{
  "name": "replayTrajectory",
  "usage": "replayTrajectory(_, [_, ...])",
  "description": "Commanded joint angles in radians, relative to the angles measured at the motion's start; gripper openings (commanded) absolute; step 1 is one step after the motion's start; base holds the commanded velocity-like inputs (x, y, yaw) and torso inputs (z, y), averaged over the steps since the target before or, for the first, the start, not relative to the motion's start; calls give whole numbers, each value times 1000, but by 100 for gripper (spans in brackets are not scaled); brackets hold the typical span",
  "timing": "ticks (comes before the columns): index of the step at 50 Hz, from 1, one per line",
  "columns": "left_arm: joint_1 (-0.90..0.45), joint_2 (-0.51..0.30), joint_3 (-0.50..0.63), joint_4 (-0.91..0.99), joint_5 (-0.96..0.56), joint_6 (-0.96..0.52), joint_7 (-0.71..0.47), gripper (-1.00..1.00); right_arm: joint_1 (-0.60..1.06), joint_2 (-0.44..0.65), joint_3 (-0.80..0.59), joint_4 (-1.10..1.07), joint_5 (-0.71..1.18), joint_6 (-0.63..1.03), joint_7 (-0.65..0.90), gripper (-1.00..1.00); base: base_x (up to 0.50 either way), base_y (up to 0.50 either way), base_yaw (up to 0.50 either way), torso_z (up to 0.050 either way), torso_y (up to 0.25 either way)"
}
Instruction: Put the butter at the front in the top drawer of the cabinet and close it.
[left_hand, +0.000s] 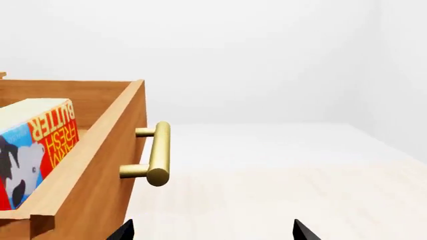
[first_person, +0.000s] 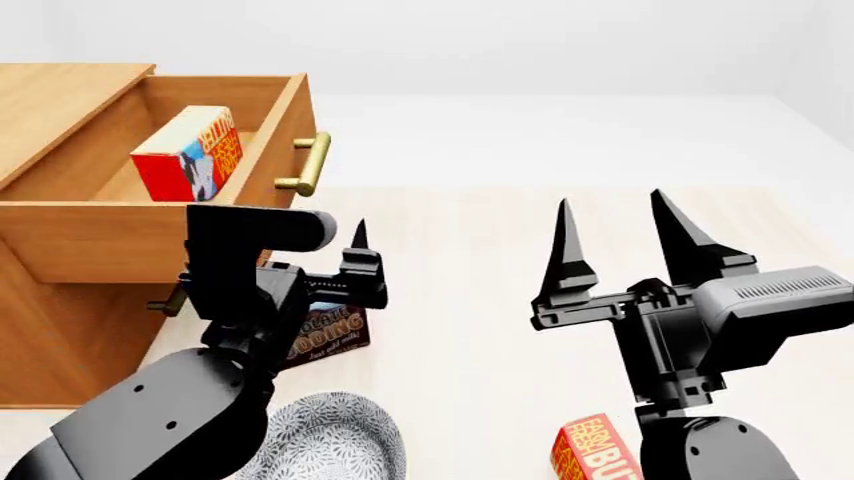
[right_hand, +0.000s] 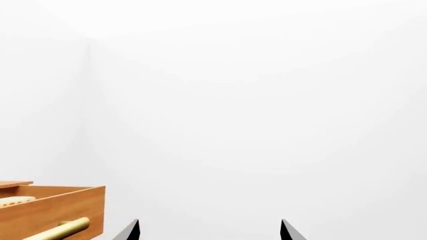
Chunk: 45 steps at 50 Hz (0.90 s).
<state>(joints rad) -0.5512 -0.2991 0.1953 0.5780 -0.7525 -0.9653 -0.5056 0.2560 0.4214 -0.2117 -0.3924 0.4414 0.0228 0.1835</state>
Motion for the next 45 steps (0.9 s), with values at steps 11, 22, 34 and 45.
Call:
replayTrajectory(11, [-15, -1, 28, -52, 58, 21, -41, 100, 3, 0, -7, 4, 0, -2, 3, 100, 0, 0, 0, 0, 0])
replayTrajectory(22, [-25, 6, 34, -50, 58, 11, -63, 100, -4, 4, -4, 3, 6, -9, 2, 100, 0, 0, 0, 0, 0])
replayTrajectory(34, [-29, 12, 46, -40, 57, 1, -87, 100, -6, 7, -4, 1, 7, -11, 4, 100, 0, 0, 0, 0, 0])
replayTrajectory(45, [-35, 19, 63, -22, 73, -28, -142, 100, 0, 6, -9, 4, 7, -9, 5, 100, 0, 0, 0, 0, 0])
